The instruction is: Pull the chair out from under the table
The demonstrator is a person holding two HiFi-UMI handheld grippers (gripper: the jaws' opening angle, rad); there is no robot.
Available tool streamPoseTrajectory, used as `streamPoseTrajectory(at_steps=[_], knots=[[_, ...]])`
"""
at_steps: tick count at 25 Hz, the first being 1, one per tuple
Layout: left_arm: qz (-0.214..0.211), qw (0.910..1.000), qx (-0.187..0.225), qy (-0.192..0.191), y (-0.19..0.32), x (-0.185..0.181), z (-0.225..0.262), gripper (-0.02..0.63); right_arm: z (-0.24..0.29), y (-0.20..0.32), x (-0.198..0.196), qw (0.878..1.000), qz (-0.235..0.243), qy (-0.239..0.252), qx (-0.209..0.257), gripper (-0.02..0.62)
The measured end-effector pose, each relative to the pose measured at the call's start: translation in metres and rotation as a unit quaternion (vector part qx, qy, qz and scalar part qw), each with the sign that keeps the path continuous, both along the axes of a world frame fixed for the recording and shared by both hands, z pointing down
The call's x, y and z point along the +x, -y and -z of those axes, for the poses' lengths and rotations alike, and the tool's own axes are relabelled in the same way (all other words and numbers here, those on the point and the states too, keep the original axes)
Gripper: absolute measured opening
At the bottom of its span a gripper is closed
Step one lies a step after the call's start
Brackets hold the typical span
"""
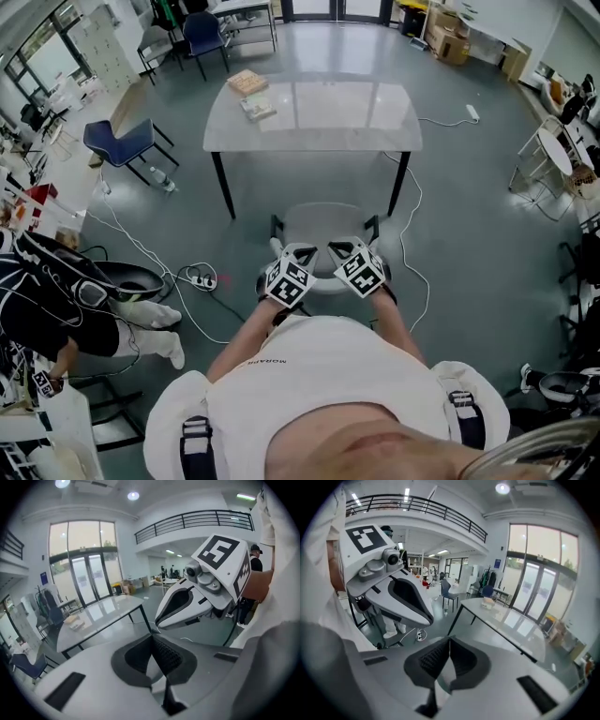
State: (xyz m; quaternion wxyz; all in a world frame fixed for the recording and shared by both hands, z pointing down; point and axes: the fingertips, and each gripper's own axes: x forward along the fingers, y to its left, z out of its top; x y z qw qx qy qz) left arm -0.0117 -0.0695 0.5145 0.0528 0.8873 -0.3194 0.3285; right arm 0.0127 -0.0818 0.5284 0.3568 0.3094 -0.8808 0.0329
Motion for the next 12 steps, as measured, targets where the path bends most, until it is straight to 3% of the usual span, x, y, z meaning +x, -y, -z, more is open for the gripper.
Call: streamPoseTrajectory(at_steps=[6, 12], knots=[[0.051, 0.994, 0.085, -0.046, 0.02, -0.004, 0.076, 0.005, 0.074, 0.02, 0.001, 0.994, -0.06, 0.055, 0.074, 0.017], [0.065, 0.9854, 0.118, -0.104, 0.032, -0.003, 0.125, 0.005, 0.127, 0.031, 0.014, 0.98, -0.109, 0.117, 0.114, 0.018]])
